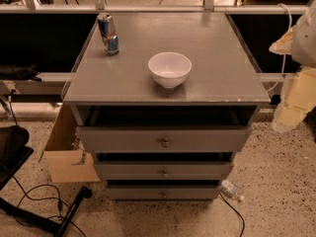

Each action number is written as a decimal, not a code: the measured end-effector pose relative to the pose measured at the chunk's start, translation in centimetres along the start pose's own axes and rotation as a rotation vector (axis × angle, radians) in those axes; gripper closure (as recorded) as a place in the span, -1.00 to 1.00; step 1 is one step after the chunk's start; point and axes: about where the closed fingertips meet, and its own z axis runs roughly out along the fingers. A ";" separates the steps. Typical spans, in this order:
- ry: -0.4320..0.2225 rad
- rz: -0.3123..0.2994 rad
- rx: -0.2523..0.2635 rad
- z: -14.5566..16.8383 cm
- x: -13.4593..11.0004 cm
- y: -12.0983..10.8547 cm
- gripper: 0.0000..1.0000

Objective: Open middle drawer

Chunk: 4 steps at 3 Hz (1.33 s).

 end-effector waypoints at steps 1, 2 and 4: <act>0.006 -0.006 0.009 -0.1 -0.2 0.1 -1.00; 0.021 -0.022 0.029 -0.3 -0.5 0.4 -1.00; -0.096 -0.054 0.015 8.6 -0.6 7.4 -1.00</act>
Offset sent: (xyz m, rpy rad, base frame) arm -0.0070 0.0089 -0.0009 -0.0607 -0.0229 0.0174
